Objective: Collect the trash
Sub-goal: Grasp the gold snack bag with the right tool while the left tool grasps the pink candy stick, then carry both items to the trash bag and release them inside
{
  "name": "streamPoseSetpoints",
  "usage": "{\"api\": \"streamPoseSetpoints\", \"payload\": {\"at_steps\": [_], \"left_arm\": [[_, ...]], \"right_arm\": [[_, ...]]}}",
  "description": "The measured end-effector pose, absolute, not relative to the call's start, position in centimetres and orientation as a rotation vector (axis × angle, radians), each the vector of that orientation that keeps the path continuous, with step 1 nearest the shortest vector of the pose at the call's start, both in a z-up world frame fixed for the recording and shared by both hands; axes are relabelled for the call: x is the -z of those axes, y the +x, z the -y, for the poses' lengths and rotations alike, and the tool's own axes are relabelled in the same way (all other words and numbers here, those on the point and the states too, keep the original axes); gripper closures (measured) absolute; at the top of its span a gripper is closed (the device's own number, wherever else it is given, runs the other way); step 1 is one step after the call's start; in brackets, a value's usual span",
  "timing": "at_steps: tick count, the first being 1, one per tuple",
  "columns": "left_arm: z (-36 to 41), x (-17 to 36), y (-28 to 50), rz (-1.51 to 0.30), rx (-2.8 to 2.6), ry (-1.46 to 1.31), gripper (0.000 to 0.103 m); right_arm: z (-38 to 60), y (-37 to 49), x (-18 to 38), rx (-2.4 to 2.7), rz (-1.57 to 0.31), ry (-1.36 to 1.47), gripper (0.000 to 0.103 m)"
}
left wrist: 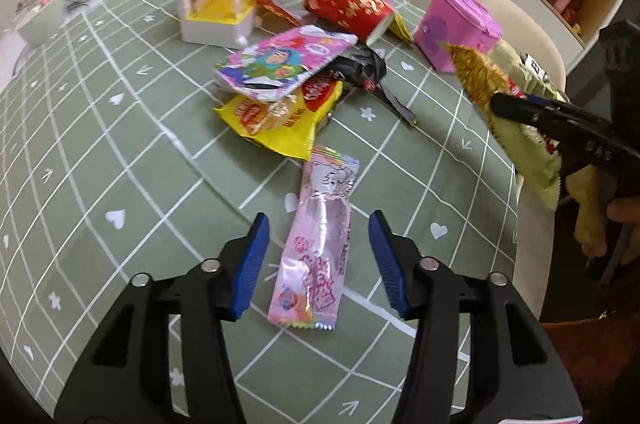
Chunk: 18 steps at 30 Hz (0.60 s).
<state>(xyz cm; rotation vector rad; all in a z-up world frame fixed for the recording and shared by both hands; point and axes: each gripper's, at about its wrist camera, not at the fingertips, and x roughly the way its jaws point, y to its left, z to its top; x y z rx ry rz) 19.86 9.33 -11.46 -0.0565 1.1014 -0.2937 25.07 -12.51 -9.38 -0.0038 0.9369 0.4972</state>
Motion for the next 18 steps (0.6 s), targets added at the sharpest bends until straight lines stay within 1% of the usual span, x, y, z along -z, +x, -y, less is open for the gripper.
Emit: {"api": "streamPoseSetpoints", "payload": {"at_steps": [2, 7, 8, 9, 10, 11, 13, 18], "left_arm": [[-9.0, 11.8, 20.3, -1.114, 0.293, -0.042, 0.060], [-7.7, 12.8, 20.8, -1.141, 0.264, 0.016, 0.060], [-7.5, 13.0, 20.8, -1.147, 0.261, 0.028, 0.062], [-7.3, 13.2, 20.7, -1.147, 0.260, 0.041, 0.066], [-7.0, 13.2, 20.5, -1.134, 0.249, 0.063, 0.077], [-7.0, 13.0, 20.4, -1.123, 0.249, 0.068, 0.083], [-7.1, 12.1, 20.2, -1.087, 0.258, 0.038, 0.091], [-7.4, 8.4, 20.7, -0.969, 0.244, -0.017, 0.092]], "right_arm": [[12.8, 24.7, 9.3, -0.487, -0.936, 0.006, 0.075], [13.7, 24.1, 9.2, -0.466, -0.934, 0.014, 0.075], [13.8, 24.1, 9.2, -0.462, -0.933, 0.017, 0.075], [14.0, 23.9, 9.1, -0.457, -0.929, 0.021, 0.075], [14.1, 23.9, 9.0, -0.456, -0.926, 0.023, 0.075], [14.2, 23.9, 8.8, -0.455, -0.921, 0.024, 0.075], [14.3, 23.8, 8.3, -0.454, -0.904, 0.024, 0.075], [15.0, 23.7, 6.1, -0.463, -0.846, 0.019, 0.075]]}}
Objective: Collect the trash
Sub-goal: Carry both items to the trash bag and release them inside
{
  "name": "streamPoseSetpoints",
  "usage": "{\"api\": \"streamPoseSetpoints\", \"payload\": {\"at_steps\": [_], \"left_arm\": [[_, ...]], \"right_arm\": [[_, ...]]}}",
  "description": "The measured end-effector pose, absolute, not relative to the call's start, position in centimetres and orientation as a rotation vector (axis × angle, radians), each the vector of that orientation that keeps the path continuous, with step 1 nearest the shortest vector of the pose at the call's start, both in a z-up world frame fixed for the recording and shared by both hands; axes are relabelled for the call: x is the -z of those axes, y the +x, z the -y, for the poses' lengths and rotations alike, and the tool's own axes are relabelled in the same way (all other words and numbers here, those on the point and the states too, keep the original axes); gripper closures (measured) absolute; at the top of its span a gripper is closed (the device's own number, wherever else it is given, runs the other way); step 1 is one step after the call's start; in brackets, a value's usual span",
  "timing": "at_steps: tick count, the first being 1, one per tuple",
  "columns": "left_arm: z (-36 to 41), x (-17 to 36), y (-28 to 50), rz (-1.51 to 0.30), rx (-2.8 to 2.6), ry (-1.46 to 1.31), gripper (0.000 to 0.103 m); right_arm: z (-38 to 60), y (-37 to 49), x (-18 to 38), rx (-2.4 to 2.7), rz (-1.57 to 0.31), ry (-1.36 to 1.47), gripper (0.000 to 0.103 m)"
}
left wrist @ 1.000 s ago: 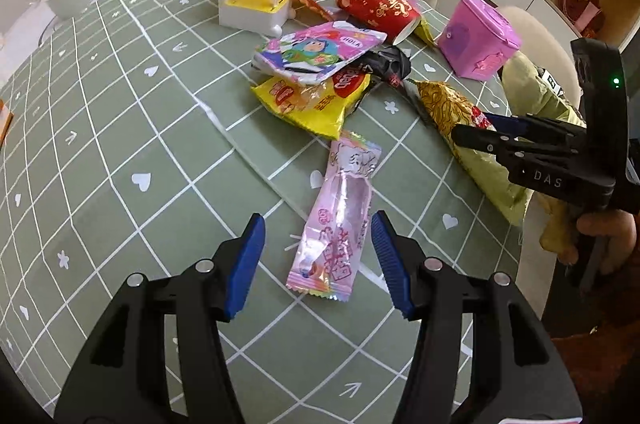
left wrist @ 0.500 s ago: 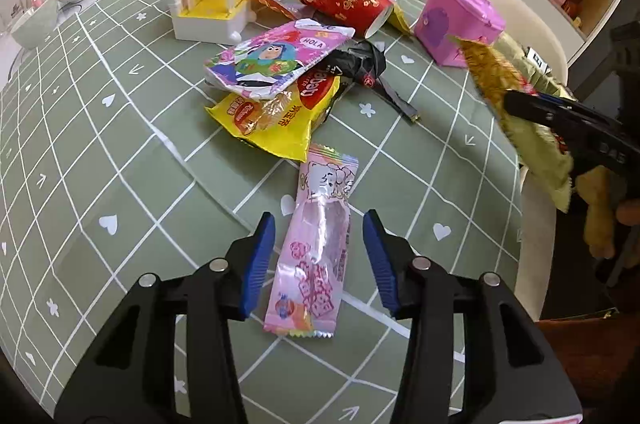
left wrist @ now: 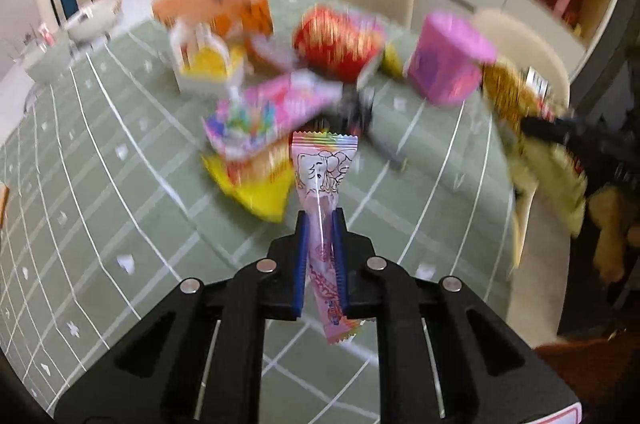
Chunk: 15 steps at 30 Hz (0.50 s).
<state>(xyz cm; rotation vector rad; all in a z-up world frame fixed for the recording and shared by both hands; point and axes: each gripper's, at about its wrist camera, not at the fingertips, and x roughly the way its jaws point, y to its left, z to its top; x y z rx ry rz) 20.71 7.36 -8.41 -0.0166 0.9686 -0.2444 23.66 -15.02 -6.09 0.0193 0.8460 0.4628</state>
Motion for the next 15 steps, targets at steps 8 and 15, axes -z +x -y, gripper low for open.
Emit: {"api": "streamPoseSetpoints", "payload": {"at_steps": [8, 15], "left_arm": [[-5.7, 0.4, 23.1, -0.766, 0.232, -0.129, 0.091], [-2.9, -5.2, 25.4, -0.637, 0.248, -0.177, 0.090]], "right_arm": [[16.7, 24.1, 1.1, -0.472, -0.711, 0.004, 0.075], [19.9, 25.2, -4.2, -0.466, -0.572, -0.017, 0.075]]}}
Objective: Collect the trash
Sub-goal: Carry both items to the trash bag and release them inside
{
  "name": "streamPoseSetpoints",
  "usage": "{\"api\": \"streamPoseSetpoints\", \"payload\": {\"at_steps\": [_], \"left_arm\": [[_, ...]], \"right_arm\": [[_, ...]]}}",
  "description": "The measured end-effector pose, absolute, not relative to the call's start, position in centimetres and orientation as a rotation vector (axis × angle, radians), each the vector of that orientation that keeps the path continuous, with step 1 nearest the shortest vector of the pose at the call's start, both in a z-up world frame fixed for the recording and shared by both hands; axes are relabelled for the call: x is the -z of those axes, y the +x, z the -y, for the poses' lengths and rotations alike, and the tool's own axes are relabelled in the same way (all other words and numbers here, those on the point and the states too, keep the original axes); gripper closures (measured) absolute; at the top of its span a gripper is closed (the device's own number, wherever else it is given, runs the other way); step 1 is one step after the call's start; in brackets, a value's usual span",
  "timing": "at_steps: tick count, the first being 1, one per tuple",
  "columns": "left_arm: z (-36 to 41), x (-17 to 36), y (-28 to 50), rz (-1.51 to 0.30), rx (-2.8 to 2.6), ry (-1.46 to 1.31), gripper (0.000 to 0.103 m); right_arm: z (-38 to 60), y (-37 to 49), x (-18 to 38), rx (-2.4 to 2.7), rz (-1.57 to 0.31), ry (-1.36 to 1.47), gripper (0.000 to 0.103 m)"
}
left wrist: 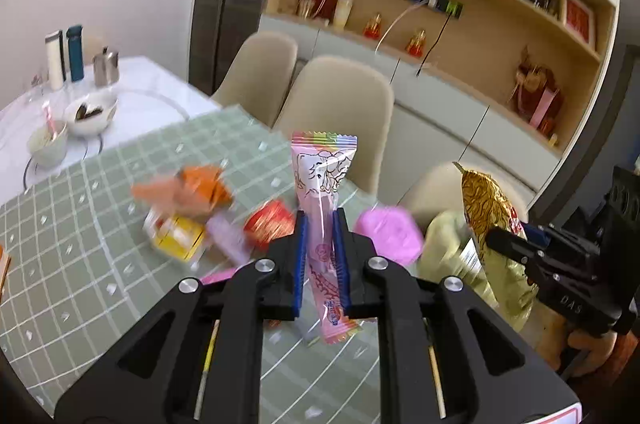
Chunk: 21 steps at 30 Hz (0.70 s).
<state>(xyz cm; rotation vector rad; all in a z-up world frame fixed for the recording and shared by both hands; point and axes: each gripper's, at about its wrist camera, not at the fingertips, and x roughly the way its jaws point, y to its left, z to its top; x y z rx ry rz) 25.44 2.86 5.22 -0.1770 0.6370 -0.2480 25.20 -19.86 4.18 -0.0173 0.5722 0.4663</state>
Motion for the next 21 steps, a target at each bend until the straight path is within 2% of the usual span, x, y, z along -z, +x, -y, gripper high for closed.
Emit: {"api": "streamPoseSetpoints", "payload": {"at_steps": [9, 21], "left_arm": [[4.4, -8.0, 27.4, -0.555, 0.313, -0.196, 0.090], [17.3, -5.5, 30.3, -0.631, 0.463, -0.201, 0.090]], "right_arm": [[27.4, 25.6, -7.4, -0.388, -0.462, -0.055, 0.075], [38.1, 26.7, -7.0, -0.312, -0.437, -0.037, 0.075]]}}
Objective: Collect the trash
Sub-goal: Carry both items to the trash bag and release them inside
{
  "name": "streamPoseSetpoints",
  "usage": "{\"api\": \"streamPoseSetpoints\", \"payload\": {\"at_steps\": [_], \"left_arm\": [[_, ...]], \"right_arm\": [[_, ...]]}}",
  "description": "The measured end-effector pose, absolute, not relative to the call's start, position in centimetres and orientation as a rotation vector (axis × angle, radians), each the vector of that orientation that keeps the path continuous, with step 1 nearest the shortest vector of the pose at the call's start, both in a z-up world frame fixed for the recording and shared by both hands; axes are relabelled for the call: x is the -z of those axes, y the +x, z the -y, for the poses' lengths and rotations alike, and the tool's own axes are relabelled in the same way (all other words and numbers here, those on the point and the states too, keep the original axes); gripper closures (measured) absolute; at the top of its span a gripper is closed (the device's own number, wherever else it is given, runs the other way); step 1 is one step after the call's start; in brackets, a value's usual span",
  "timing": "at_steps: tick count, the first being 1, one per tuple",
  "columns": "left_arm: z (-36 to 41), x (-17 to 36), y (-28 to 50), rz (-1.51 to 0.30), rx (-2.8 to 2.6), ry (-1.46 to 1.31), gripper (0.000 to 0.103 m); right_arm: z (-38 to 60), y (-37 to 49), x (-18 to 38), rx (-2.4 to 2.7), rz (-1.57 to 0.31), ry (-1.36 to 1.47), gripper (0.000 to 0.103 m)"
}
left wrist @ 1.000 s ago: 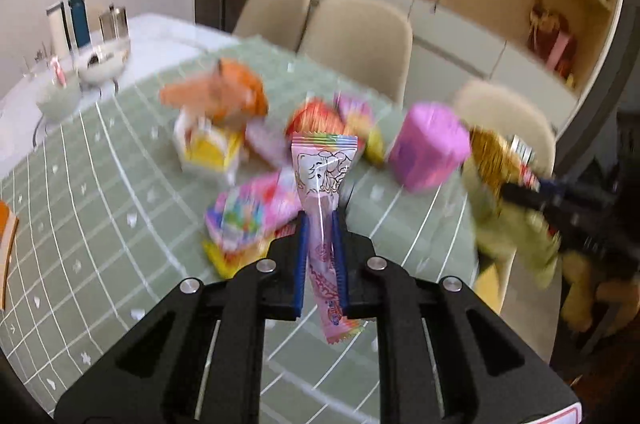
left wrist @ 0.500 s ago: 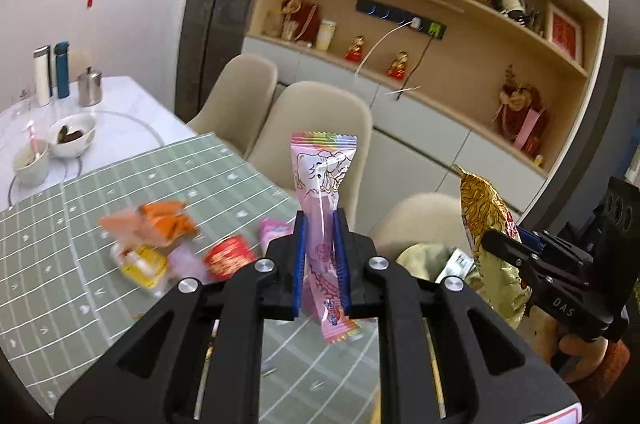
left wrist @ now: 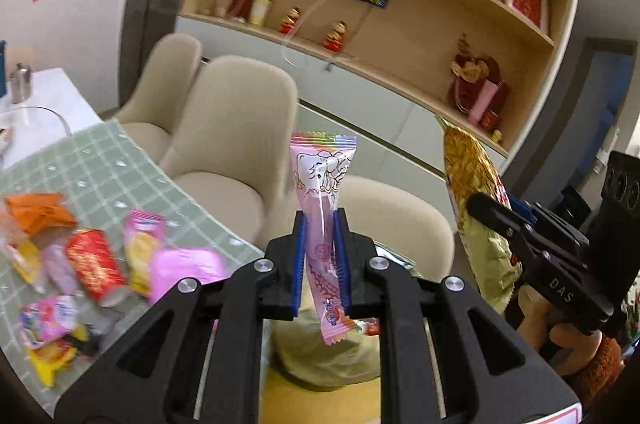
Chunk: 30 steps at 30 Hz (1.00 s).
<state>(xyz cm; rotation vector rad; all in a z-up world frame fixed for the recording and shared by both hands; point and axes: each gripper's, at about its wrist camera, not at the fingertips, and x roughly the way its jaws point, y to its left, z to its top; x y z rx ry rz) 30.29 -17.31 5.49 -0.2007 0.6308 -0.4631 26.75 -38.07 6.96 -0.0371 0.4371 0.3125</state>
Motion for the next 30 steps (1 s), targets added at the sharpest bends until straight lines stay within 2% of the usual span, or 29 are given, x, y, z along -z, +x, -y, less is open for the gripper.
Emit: {"api": "streamPoseSetpoints", "payload": {"at_steps": [9, 15, 20, 30], "left_arm": [[24.7, 0.7, 33.5, -0.775, 0.525, -0.269, 0.090], [27.8, 3.4, 34.8, -0.826, 0.529, -0.221, 0.090], [28.8, 4.5, 36.0, -0.871, 0.528, -0.247, 0.065], [25.8, 3.4, 33.9, -0.855, 0.416, -0.177, 0.064]], "right_arm": [[45.7, 28.6, -5.0, -0.248, -0.478, 0.020, 0.075], [48.6, 29.6, -3.4, -0.228, -0.508, 0.084, 0.075], [48.6, 30.4, -2.3, -0.242, -0.529, 0.096, 0.075], [47.2, 33.4, 2.3, -0.276, -0.612, 0.168, 0.075]]}}
